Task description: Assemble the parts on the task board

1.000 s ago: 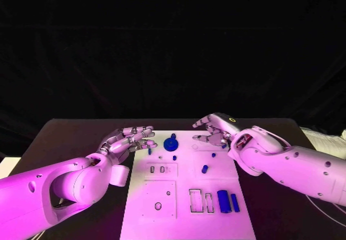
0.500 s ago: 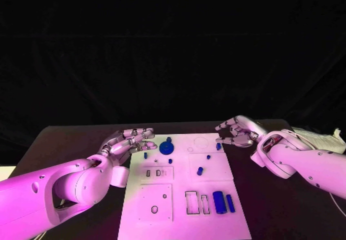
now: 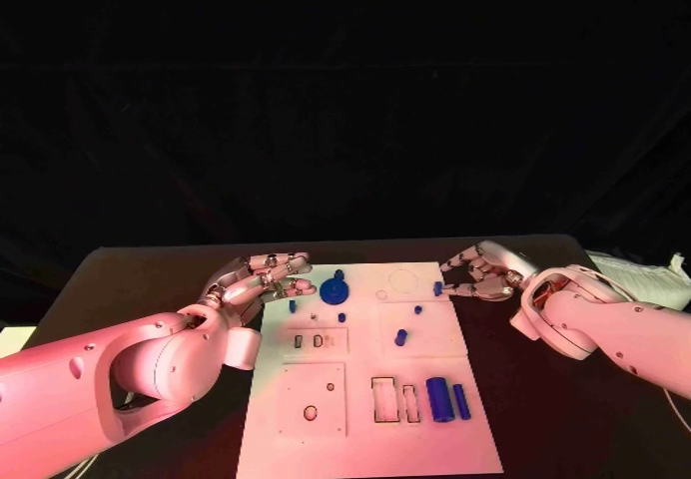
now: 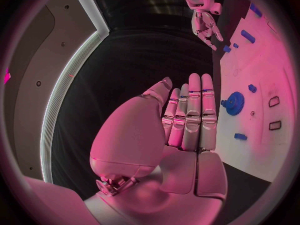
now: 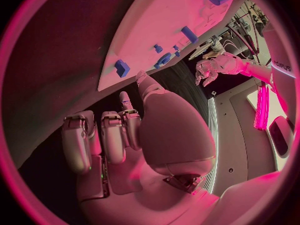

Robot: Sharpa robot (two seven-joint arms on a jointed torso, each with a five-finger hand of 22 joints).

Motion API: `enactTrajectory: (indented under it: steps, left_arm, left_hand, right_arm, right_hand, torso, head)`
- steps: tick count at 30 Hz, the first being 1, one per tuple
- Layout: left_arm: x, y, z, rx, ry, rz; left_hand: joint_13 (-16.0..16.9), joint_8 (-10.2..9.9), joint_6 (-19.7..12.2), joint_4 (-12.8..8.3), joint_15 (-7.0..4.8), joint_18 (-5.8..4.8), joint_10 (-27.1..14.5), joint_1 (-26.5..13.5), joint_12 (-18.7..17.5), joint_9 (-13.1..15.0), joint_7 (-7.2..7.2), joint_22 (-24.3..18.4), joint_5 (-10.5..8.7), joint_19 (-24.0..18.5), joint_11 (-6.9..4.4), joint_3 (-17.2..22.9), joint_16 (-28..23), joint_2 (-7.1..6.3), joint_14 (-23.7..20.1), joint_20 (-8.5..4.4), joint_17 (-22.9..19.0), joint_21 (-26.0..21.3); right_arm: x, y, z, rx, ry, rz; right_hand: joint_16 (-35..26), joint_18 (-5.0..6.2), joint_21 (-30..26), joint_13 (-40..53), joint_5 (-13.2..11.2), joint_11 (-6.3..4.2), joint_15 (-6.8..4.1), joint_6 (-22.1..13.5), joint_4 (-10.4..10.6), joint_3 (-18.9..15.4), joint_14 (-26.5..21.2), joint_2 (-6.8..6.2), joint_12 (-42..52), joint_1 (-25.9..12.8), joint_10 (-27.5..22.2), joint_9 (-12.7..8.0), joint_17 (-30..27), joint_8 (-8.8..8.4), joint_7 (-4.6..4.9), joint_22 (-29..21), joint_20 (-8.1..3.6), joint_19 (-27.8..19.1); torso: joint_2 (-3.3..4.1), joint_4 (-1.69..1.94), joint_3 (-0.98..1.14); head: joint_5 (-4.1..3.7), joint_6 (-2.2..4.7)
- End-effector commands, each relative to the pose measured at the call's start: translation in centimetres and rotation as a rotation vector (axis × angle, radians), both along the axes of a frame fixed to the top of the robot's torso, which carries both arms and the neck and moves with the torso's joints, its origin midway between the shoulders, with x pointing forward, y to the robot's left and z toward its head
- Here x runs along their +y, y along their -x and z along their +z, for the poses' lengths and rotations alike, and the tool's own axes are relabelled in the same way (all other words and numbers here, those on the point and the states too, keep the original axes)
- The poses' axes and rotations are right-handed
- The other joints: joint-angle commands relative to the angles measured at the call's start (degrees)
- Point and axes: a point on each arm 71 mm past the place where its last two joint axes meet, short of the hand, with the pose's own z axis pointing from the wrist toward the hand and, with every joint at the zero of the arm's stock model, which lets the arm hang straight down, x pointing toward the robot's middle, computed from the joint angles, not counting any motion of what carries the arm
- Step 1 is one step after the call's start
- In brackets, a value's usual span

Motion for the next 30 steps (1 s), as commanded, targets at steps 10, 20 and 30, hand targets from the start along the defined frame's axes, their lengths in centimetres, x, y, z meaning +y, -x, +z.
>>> enactTrajectory:
  steps: [10,20,30]
  left_arm:
    - [-0.3,0.0,0.1,-0.006,0.016,-0.017]
    - [-0.3,0.0,0.1,-0.006,0.017,-0.019]
    - [-0.4,0.0,0.0,-0.005,0.017,-0.019]
  left_hand:
    - [-0.05,-0.16,0.01,-0.07,0.17,0.01,-0.38,0.5,-0.27,0.0,0.22,0.01,-0.13,-0.4,0.01,0.35,-0.26,0.13,-0.36,-0.09,0.06,0.18]
    - [-0.05,-0.16,0.01,-0.07,0.17,0.01,-0.38,0.5,-0.27,0.0,0.22,0.01,-0.13,-0.4,0.01,0.35,-0.26,0.13,-0.36,-0.09,0.06,0.18]
    - [-0.05,-0.16,0.01,-0.07,0.17,0.01,-0.38,0.5,-0.27,0.0,0.22,0.01,-0.13,-0.4,0.01,0.35,-0.26,0.13,-0.36,-0.09,0.06,0.18]
  right_arm:
    - [-0.1,-0.7,-1.1,0.03,0.044,-0.002]
    - [0.7,-0.8,-2.3,0.045,0.038,0.011]
    - [1.1,-0.9,-2.6,0.051,0.036,0.019]
  right_hand:
    - [0.23,-0.31,-0.3,11.19,0.18,0.08,0.42,0.56,-0.38,-0.1,5.98,0.8,-0.14,0.5,2.8,0.08,15.08,0.13,-0.01,13.02,0.3,4.9]
    - [0.23,-0.36,-0.2,11.38,-0.15,-0.04,0.3,1.49,-1.22,0.2,5.98,2.19,0.18,1.2,2.98,0.16,15.08,0.27,-0.12,13.25,0.2,5.02]
    - [0.23,-0.45,-0.01,11.6,-0.78,-0.16,0.16,2.65,-1.85,0.51,5.98,3.29,0.57,1.48,3.2,0.24,15.08,0.45,-0.25,13.64,0.08,5.23]
  torso:
    - [0.09,0.1,0.05]
    - [0.06,0.13,0.01]
    - [0.06,0.07,-0.01]
  head:
    - [-0.02,-0.36]
    - [0.21,-0.54]
    - [0.18,-0.75]
